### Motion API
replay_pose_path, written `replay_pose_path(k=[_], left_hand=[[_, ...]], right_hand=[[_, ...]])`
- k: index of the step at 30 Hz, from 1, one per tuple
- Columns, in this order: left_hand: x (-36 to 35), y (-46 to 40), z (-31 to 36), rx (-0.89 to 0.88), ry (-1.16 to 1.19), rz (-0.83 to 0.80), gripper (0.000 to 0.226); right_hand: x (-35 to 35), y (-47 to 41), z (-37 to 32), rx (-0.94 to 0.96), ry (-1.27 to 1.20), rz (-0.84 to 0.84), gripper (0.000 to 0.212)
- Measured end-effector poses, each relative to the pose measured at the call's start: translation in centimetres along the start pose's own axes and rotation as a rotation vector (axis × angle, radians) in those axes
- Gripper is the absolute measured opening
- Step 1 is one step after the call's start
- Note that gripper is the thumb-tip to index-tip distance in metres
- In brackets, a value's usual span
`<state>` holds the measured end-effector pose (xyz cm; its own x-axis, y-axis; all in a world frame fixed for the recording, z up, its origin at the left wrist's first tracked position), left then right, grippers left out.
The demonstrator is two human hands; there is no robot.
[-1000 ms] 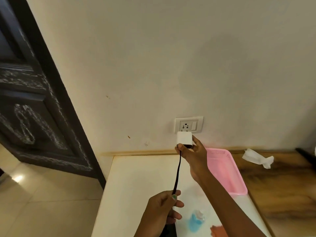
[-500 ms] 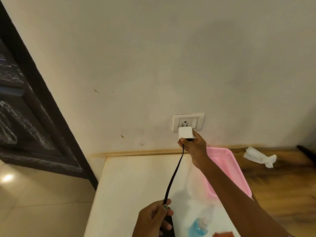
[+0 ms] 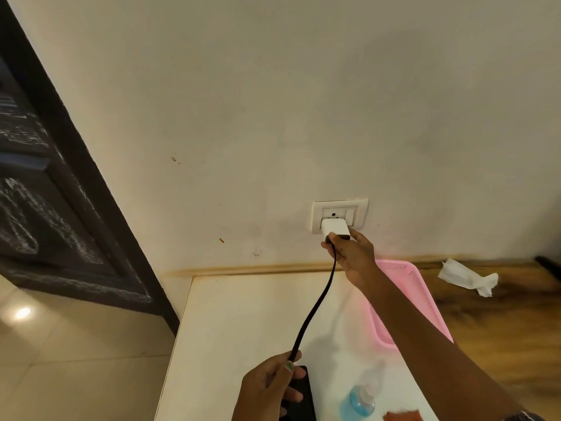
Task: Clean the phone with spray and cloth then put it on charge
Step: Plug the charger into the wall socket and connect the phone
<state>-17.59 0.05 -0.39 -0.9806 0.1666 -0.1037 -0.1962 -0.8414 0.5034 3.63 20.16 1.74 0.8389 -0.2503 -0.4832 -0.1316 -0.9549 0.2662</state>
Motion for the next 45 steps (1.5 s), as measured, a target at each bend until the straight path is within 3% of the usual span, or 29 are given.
replay_pose_path(k=[15,22,29,33,37,41,45], left_hand=[[0.4,1.1,0.2,0.053,-0.012,-0.056,0.020],[0.9,1.5,0.1,-0.013,-0.004,-0.020,0.023],[0.9,1.5,0.2,0.011,-0.002,-0.010,0.024],[0.7,2.0,0.7,0.002,0.043,-0.001,0.023],[0.2,2.7,1.3,-0.051,0.119,-0.010,0.025],[-0.7,3.6,1.8,-0.111,0.210,-0.038,0.031],[-1.6,4.4,1.9,-0.137,0.296,-0.044,0.027]], right_hand=[[-0.1,-1.1,-0.8,-0.077,0.088,-0.059,0.076],[0.3,-1.1,-1.0,-0.097,0.067,-0.065,0.080],[0.2,-0.1,-1.2,-0.111,0.255,-0.093,0.078],[0.8,4.7,-0.6,-0.101,0.250,-0.036,0.071],[0.1,13.5,3.0,-0.098,0.251,-0.175,0.060],[-2.1,22.6,9.9,-0.256,0.386,-0.376,0.050],[-1.8,27.6,15.5,-0.439,0.449,-0.395,0.031]])
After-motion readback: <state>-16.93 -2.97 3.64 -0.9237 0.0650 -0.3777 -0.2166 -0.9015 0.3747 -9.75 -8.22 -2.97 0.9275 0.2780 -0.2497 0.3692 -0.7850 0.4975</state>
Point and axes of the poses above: each hand's wrist, its own y-axis away from the middle knuckle, its own x-axis out of the back of the hand, z = x × y, the point moved 10 cm from there along -y, towards the middle knuckle, and after that the axes turned 9 degrees about -z, right-handed, at the moved point
